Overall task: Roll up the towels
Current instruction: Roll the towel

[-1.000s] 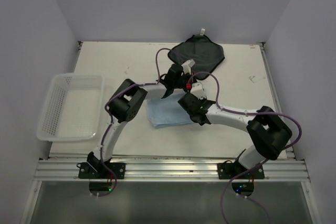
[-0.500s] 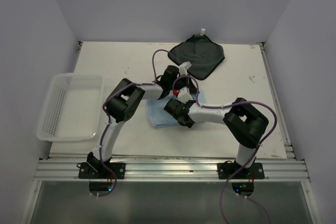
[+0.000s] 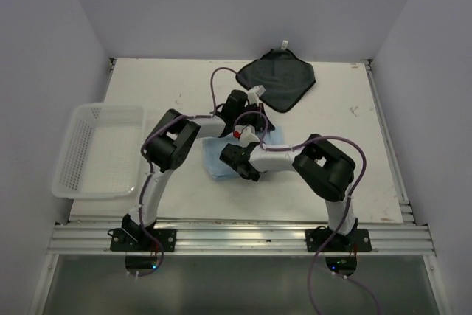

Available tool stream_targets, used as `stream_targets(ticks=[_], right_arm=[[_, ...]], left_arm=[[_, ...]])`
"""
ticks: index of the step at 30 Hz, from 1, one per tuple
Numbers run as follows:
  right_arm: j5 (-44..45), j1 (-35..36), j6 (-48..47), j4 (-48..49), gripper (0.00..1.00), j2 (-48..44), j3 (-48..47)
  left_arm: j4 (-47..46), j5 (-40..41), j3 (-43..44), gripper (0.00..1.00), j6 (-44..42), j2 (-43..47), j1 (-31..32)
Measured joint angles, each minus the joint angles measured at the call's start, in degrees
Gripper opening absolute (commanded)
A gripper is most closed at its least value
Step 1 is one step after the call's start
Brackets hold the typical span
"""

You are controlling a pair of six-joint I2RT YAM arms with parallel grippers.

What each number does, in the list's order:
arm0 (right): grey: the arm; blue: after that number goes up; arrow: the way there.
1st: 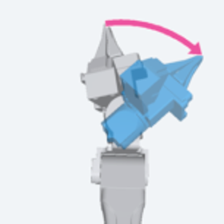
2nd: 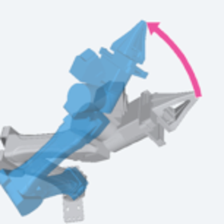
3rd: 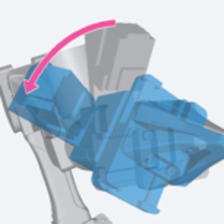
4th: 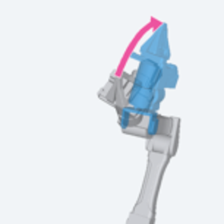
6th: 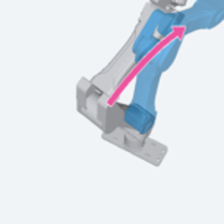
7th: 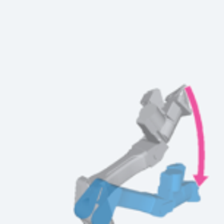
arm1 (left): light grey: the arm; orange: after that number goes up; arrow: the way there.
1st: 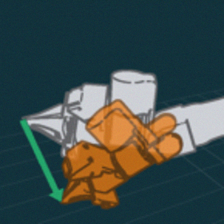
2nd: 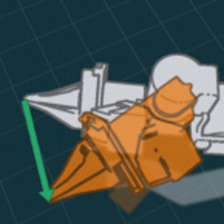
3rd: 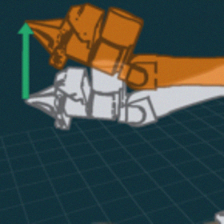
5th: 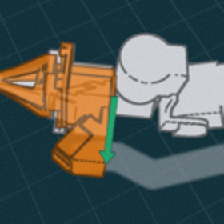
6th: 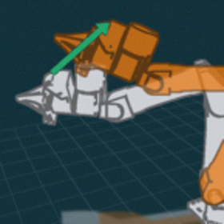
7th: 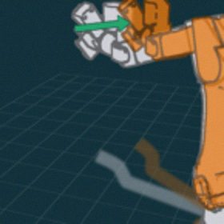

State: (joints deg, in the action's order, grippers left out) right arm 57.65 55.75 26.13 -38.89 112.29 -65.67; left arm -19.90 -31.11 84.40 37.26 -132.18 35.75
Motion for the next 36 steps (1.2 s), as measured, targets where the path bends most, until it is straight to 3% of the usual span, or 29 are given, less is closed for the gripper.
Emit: stream_targets(ticks=[20, 28, 32, 36], right_arm=[[2.9, 1.9, 0.1, -1.4, 0.0, 4.7, -2.7], [2.9, 2.1, -0.8, -0.8, 0.0, 4.7, -2.7], [2.9, 2.1, -1.3, -0.7, 0.0, 4.8, -2.7], [3.0, 2.2, -2.3, -0.6, 0.0, 5.3, -2.7]], left_arm=[[5.3, 3.4, -3.0, 0.0, -4.5, 3.8, -0.9], [8.9, 3.6, -3.1, 0.11, -5.4, 5.4, -1.5], [10.2, 3.7, -3.1, 0.08, -5.5, 6.2, -1.7], [12.0, 3.9, -3.1, 0.19, -5.8, 8.7, -2.0]])
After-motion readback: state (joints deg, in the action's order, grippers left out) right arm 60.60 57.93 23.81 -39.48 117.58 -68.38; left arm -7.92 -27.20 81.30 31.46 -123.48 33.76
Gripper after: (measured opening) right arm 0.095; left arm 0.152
